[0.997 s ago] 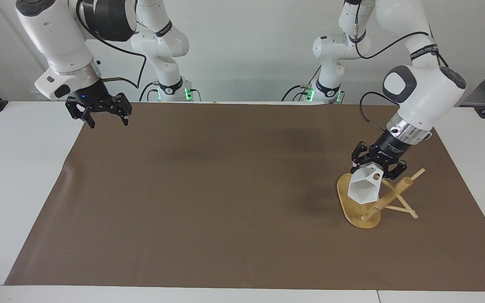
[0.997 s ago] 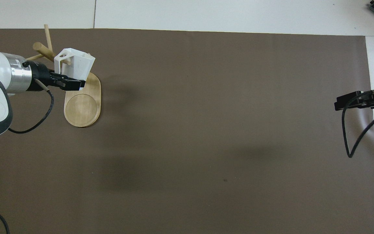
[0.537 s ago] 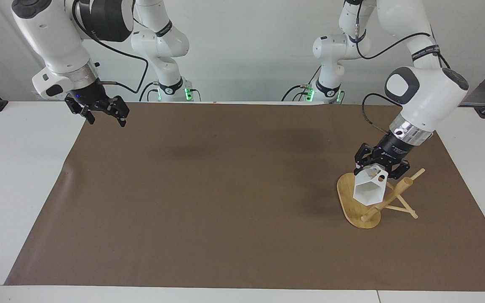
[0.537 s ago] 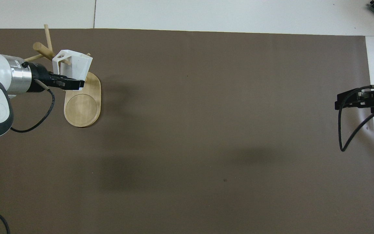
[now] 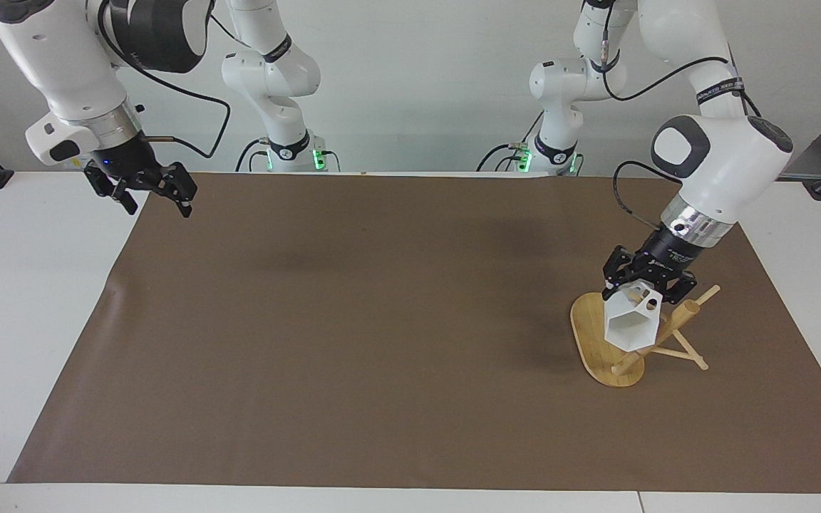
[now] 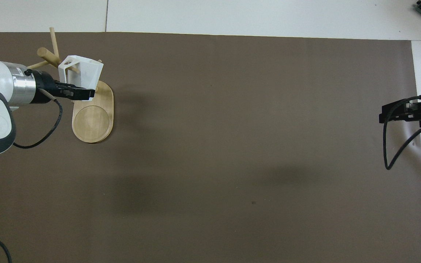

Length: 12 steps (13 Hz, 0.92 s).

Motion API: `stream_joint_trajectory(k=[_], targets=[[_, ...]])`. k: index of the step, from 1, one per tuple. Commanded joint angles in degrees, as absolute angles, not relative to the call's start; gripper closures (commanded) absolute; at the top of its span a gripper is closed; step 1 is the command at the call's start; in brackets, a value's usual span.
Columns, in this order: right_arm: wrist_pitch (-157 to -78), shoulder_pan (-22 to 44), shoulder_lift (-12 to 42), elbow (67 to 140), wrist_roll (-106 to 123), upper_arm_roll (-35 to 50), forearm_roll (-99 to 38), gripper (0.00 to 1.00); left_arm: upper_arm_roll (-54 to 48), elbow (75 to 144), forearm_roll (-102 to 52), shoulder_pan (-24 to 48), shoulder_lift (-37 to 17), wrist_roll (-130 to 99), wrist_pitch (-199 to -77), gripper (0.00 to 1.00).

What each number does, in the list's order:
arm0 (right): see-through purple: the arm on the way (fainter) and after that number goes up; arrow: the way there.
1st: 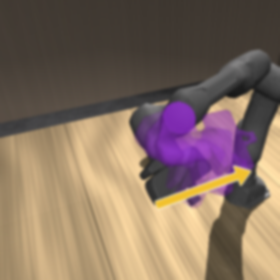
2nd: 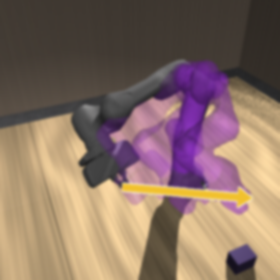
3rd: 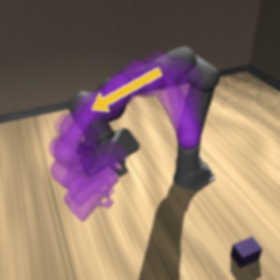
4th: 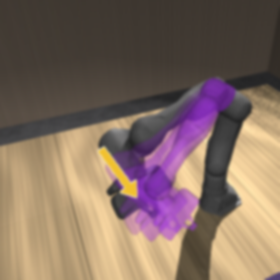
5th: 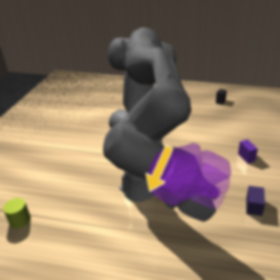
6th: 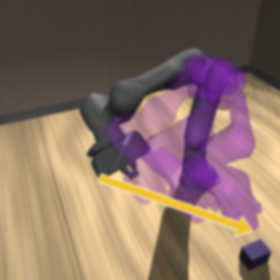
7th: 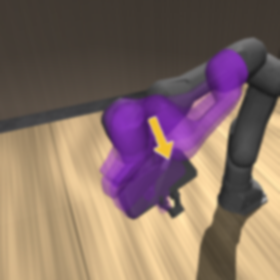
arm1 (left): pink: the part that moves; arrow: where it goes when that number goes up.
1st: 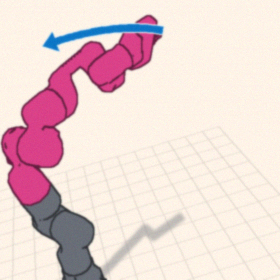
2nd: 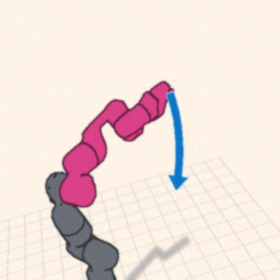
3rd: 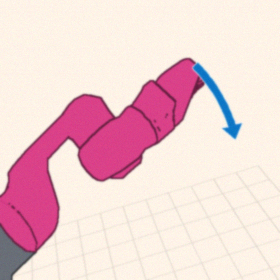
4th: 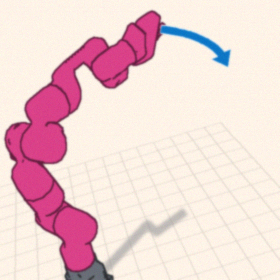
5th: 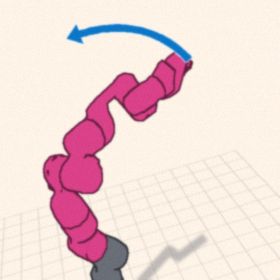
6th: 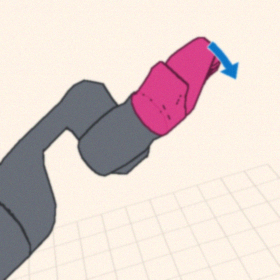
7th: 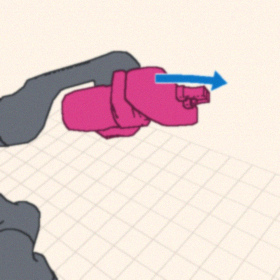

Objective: Hang cup on rack
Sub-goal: 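Move the cup onto a rack peg while the right gripper retreats, then open the left gripper to release the cup on the peg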

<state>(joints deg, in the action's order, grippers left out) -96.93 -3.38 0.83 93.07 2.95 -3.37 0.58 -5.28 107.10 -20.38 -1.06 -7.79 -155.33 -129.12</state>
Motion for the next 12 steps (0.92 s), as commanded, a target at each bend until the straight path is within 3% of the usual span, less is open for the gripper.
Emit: stream_joint_trajectory(k=[1, 6, 7, 8, 9, 11, 12], targets=[[-97.91, -3.43, 0.62, 93.16, 4.39, -3.43, 0.97, 0.0, -5.98, 109.16, -19.16, -2.2, -6.59, -157.76, -130.61, 1.0], [-97.03, -3.34, 0.18, 93.34, 4.39, -3.34, 0.97, 0.0, -5.98, 109.51, -19.07, -2.11, -6.42, -157.94, -130.34, 0.99], [-97.03, -3.25, 0.18, 93.34, 4.39, -3.34, 0.97, 0.0, -5.98, 109.51, -19.07, -2.11, -6.42, -157.68, -130.25, 0.8], [-97.03, -3.16, 0.18, 93.34, 4.39, -3.25, 0.97, 0.0, -5.98, 109.34, -19.07, -2.2, -6.42, -157.59, -129.73, 0.54], [-97.12, -3.25, 0.18, 93.34, 4.39, -3.34, 0.97, 0.0, -5.98, 109.16, -19.07, -2.2, -6.42, -157.5, -129.47, 0.46], [-97.12, -3.25, 0.18, 93.34, 4.31, -3.34, 0.97, 0.0, -5.98, 108.99, -19.07, -2.2, -6.42, -157.33, -129.29, 0.0], [-97.12, -3.16, 0.18, 93.34, 4.22, -3.34, 0.97, 0.0, -5.98, 108.72, -19.07, -2.11, -6.5, -157.32, -128.94, 0.0]])
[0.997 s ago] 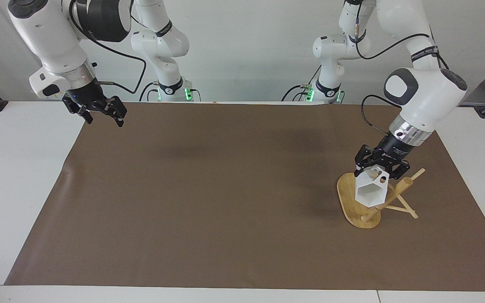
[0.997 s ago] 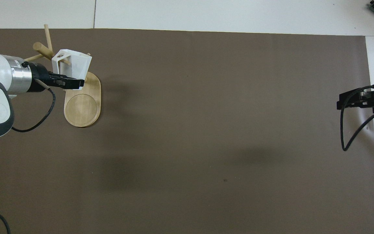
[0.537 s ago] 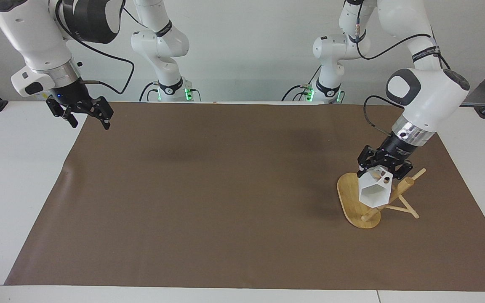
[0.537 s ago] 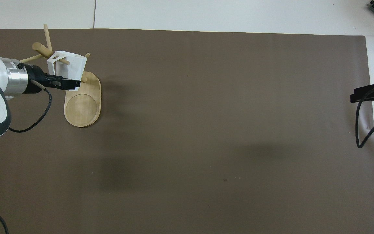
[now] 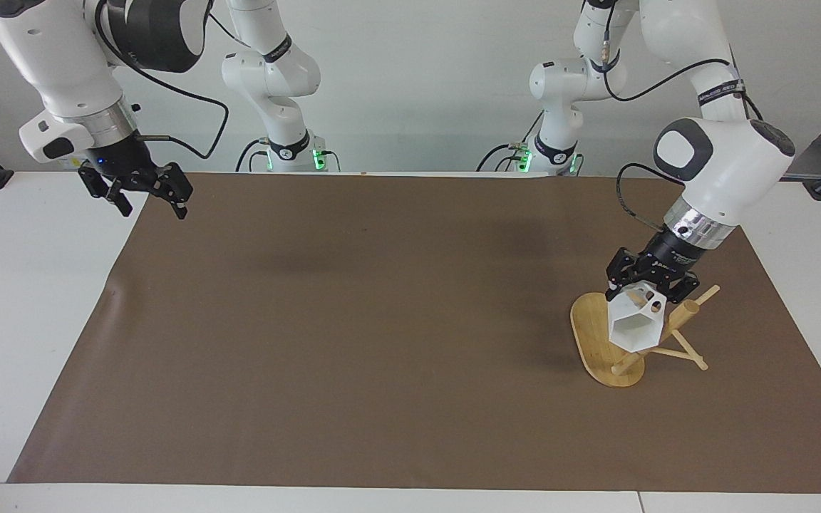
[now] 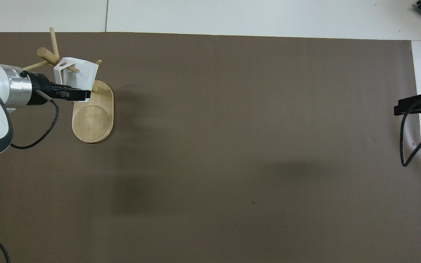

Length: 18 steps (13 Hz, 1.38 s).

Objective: Hang cup on rack
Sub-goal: 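Open the left gripper to release the cup on the peg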

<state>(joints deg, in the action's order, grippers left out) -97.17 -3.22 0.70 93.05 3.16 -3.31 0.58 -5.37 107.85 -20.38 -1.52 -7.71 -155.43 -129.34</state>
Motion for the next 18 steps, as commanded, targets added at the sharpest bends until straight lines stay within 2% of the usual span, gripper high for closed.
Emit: stream_joint_trajectory(k=[1, 6, 11, 18], targets=[[-97.29, -3.16, 0.18, 93.34, 4.22, -3.34, 0.97, 0.0, -5.98, 108.55, -18.99, -2.11, -6.42, -157.06, -128.07, 0.0], [-97.56, -3.08, 0.09, 93.25, 4.39, -3.25, 0.97, 0.0, -5.8, 107.23, -18.9, -2.98, -3.7, -149.62, -120.43, 0.0], [-97.03, -3.08, 0.09, 93.34, 4.48, -3.16, 0.97, 0.0, -5.01, 105.65, -14.87, -3.87, 1.57, -126.09, -109.79, 0.0], [-97.21, -3.08, 0.09, 93.25, 4.39, -2.73, 0.97, 0.0, -6.76, 97.92, -10.55, -2.81, 1.58, -87.59, -101.96, 0.0]])
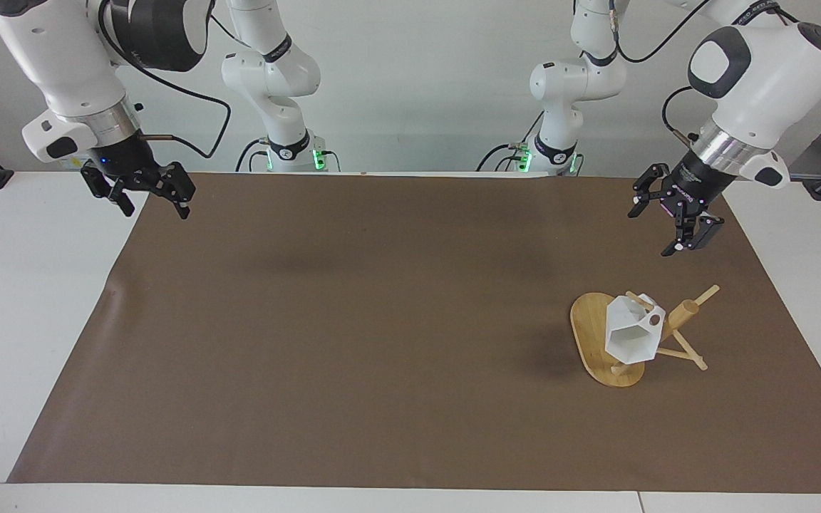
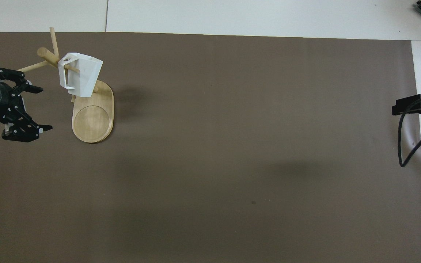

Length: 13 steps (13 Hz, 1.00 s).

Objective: Hang cup on rack

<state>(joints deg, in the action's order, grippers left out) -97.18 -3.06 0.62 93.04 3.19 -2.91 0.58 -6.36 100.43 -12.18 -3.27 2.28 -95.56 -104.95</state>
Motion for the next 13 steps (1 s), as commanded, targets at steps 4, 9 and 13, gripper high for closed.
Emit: stream_joint_trajectory(k=[4, 9, 13], targets=[[-97.12, -3.08, 0.09, 93.25, 4.39, -2.72, 0.97, 0.0, -6.68, 95.36, -9.59, -3.07, 1.67, -65.88, -97.47, 0.0], [-97.12, -3.08, 0.09, 93.34, 4.39, -2.72, 0.97, 0.0, -6.77, 92.55, -3.18, -2.9, 1.58, -39.87, -92.91, 0.0], [-97.12, -2.99, 0.09, 93.34, 4.39, -2.72, 0.97, 0.0, -6.59, 91.41, -2.64, -3.08, 1.93, -18.6, -90.88, 0.0]])
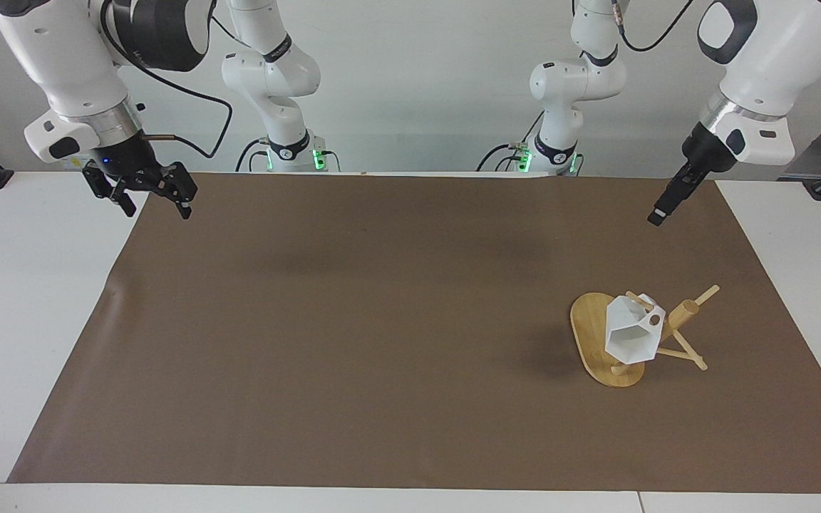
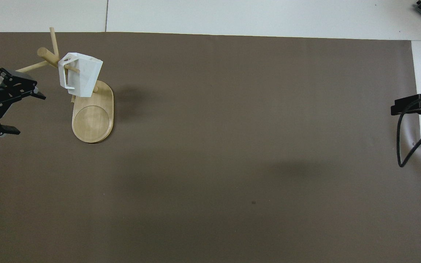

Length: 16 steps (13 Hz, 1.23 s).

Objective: Hang cup on rack

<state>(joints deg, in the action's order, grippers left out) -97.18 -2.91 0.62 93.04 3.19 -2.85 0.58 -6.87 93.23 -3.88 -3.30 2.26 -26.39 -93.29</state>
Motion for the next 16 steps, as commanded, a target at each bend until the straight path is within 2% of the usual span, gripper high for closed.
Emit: stream_joint_trajectory(k=[1, 8, 12, 16], targets=[[-97.03, -2.99, 0.09, 93.34, 4.39, -2.72, 0.97, 0.0, -6.5, 91.41, -2.64, -2.99, 2.11, -14.98, -90.27, 0.0], [-97.21, -2.99, 0.09, 93.25, 4.39, -2.72, 0.97, 0.0, -6.51, 86.4, -1.14, -3.43, 1.49, 1.4, -83.06, 0.0], [-97.21, -2.9, 0.09, 93.25, 4.39, -2.72, 0.97, 0.0, -0.9, 85.61, -1.05, 3.32, 1.23, 2.11, -81.65, 0.0], [-97.29, -2.9, 0.09, 93.25, 4.39, -2.72, 0.97, 0.0, -0.26, 85.61, -0.88, 4.49, 1.49, 2.2, -81.65, 0.0]])
